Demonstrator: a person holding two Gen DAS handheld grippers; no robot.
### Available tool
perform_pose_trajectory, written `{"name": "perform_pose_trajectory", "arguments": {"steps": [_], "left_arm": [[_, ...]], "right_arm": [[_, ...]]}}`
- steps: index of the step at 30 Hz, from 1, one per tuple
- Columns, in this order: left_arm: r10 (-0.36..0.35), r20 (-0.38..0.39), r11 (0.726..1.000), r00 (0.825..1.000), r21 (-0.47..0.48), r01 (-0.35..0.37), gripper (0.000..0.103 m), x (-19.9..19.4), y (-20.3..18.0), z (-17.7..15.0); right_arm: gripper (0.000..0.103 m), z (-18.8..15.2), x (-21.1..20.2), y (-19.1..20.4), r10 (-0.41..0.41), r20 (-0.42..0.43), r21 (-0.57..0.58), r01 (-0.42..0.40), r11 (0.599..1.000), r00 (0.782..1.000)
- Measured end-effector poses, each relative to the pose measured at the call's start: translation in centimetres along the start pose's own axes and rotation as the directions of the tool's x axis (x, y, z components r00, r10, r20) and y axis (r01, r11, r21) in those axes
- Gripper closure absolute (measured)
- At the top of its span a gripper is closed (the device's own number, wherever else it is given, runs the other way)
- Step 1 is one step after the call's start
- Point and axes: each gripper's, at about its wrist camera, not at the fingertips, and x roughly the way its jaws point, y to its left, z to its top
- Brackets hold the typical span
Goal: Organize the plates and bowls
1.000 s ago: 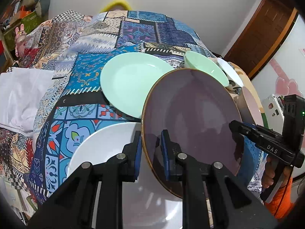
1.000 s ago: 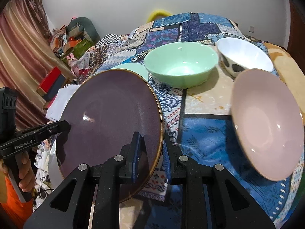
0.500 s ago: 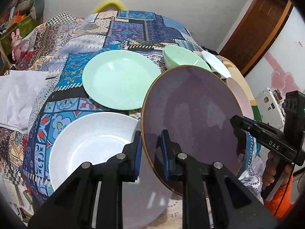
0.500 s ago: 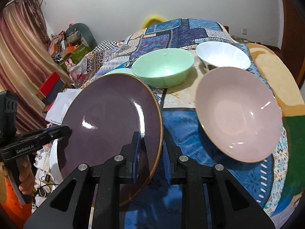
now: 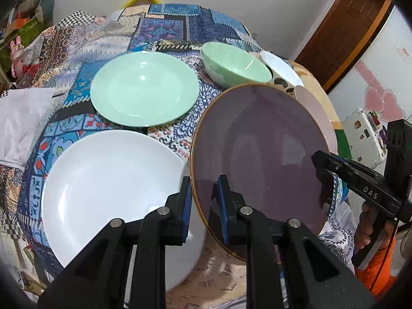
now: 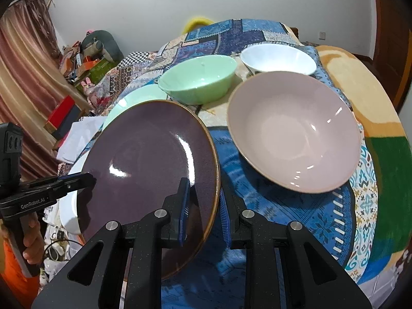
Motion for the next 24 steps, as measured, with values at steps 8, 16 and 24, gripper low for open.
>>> {"name": "perform_pose_trajectory", "arguments": {"steps": [8,16,24], "left_arm": [[0.009,-0.045,1.000,0.999,0.014,-0.008,0.084,1.9,-0.6,0.0],[0.021,-0.071,1.000,0.997,0.020,-0.020,0.084,3.8,-0.6,0.5],[0.032,-0.076,0.999,0.997,0.017,-0.030,0.084,4.8,-0.3,1.1]], "right_arm": [[0.083,-0.5,0.7,-1.1,-0.005,-0.023,0.032,0.006,0.999,1.000],[0.083,-0.3,1.6,-1.6,-0.010,-0.041,0.048,0.012,0.999,0.999],[0.083,-0.2,2.5,-1.8,-0.018,-0.059,0.058,0.021,0.998,0.998]]}}
